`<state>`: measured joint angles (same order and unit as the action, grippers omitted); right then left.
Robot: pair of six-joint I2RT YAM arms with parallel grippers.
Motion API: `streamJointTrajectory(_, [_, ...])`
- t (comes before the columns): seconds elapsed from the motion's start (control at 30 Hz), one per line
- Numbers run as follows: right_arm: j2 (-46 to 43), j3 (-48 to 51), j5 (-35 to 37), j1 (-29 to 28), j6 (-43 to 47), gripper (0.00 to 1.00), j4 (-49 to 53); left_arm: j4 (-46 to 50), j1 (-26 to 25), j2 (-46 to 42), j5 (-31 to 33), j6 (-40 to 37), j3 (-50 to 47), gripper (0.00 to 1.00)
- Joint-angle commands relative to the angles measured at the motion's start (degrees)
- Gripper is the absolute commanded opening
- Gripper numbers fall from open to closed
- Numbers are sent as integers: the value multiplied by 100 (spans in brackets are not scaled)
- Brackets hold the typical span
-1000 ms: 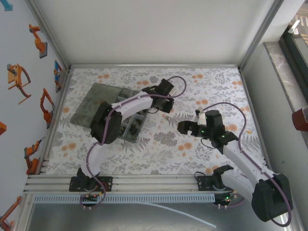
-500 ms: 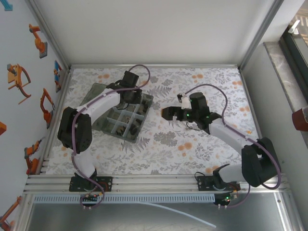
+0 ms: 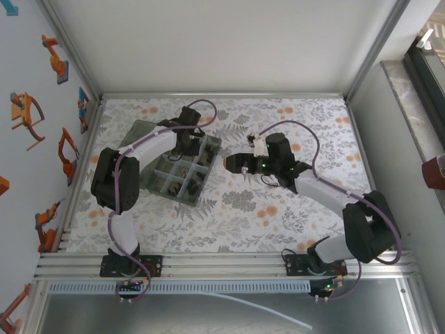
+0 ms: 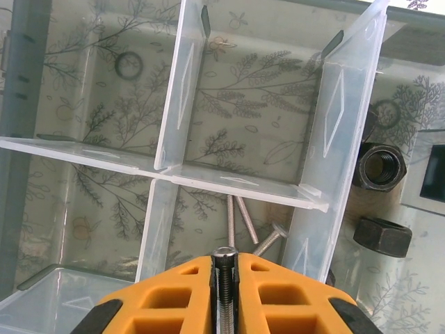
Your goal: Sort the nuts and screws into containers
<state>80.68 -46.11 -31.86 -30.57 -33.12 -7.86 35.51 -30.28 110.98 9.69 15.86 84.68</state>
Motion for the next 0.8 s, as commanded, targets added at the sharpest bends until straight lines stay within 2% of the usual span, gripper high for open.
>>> streamJointTrajectory(0.0, [-204, 58, 120, -27, 169, 100, 137, 187, 5, 48, 119, -66, 180, 12])
streamJointTrajectory(0.37, [-266, 215, 98, -21, 52, 100, -14, 105, -315, -213, 288, -55, 204, 23])
streamJointTrajectory(0.53, [-476, 563, 244, 82, -63, 100, -23, -395, -851, -222, -446, -248, 300, 34])
streamJointTrajectory(0.63, [-621, 803, 293, 169, -186, 100, 0, -409, -1010, 193, -1215, -60, 653, 34])
streamJointTrajectory(0.77, [-1049, 1192, 496, 313, -282, 100, 206, -365, -1370, 716, -1472, -144, 1126, 35])
